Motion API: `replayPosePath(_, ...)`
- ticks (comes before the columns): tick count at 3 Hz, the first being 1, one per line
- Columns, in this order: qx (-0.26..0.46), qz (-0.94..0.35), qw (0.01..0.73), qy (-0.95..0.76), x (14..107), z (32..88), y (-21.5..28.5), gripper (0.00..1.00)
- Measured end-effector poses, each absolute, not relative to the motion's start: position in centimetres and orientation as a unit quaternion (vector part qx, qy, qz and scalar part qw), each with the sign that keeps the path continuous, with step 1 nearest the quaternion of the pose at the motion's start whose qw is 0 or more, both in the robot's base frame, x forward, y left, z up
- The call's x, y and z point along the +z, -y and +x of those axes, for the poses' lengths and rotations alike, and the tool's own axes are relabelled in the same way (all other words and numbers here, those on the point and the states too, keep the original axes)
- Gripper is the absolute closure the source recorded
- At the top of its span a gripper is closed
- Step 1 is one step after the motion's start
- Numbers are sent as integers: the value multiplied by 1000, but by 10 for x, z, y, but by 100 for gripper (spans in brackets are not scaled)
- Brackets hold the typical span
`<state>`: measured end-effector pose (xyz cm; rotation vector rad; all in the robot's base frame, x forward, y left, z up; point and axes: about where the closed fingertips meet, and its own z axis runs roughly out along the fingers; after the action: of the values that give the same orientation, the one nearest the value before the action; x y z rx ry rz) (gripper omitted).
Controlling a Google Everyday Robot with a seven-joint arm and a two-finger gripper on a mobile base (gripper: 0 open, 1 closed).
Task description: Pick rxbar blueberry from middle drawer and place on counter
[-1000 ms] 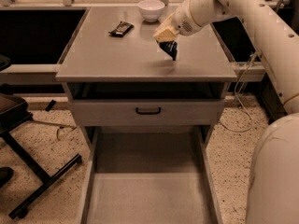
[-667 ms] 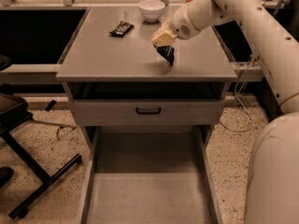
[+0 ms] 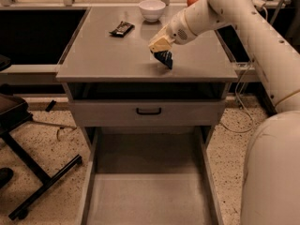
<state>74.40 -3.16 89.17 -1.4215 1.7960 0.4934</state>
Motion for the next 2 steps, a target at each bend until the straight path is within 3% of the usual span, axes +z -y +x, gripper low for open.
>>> replayPosePath(2,194,-559,389,-706,892,744,32,58)
